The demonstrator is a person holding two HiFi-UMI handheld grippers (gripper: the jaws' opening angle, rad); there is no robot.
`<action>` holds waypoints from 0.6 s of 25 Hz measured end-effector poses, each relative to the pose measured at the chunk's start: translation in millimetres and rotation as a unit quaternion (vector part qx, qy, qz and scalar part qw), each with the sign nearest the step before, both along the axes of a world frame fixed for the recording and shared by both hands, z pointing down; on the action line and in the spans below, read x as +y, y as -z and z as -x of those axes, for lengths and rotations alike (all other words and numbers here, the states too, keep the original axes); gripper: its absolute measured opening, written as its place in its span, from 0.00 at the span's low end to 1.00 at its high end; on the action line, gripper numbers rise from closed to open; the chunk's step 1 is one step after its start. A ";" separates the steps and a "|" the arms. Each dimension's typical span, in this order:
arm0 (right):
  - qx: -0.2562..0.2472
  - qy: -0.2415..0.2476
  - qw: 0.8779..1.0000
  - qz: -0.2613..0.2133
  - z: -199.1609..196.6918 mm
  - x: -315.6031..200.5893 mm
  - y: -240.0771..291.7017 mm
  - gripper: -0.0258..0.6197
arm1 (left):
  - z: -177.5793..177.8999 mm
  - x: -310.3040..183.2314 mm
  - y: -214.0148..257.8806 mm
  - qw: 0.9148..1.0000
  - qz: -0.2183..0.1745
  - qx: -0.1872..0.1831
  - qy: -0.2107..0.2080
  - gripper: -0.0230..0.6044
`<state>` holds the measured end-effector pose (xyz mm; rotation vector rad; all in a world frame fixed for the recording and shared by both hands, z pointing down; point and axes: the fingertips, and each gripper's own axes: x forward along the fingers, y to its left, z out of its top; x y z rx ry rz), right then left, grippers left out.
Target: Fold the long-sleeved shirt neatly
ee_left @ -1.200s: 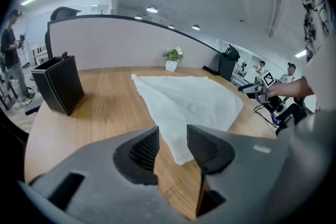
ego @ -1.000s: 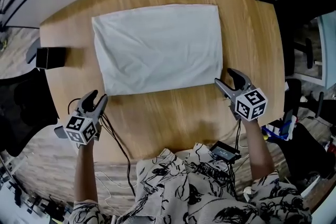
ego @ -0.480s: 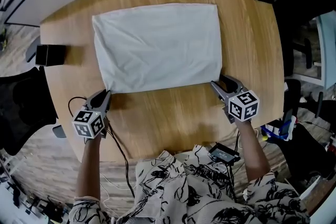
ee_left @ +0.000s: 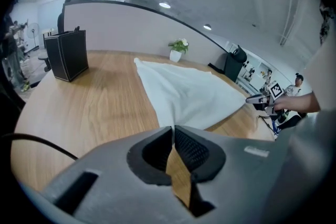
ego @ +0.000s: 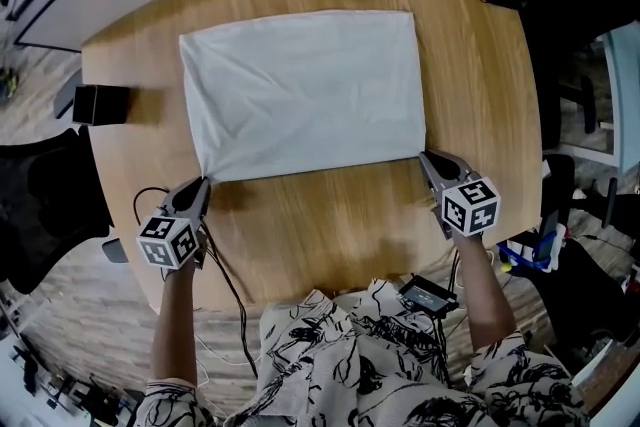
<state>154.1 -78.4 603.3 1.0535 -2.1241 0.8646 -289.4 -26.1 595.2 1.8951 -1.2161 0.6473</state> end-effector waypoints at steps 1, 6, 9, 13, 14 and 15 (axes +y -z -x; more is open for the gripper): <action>0.001 -0.002 1.000 0.002 -3.2 1.2 -2.1 0.07 | 1.6 5.0 -3.3 1.000 0.006 -0.005 0.001 0.07; 0.015 -0.003 1.000 0.004 -10.0 2.8 -10.0 0.07 | -1.1 20.2 -16.3 0.999 0.027 -0.004 0.020 0.08; 0.025 0.003 1.000 0.002 -8.8 -0.1 -12.3 0.07 | -1.7 21.4 -16.3 0.999 0.021 -0.024 0.018 0.08; 0.030 0.004 1.000 0.008 -10.6 4.3 -18.3 0.08 | -4.2 26.6 -20.7 0.999 0.020 -0.023 0.017 0.09; 0.033 0.004 0.999 0.011 -11.6 5.3 -18.7 0.09 | -2.5 27.7 -20.1 0.999 0.019 -0.024 0.016 0.12; 0.036 0.003 0.999 0.012 -13.4 5.8 -17.3 0.14 | 1.3 29.1 -18.2 0.999 0.018 -0.026 0.017 0.18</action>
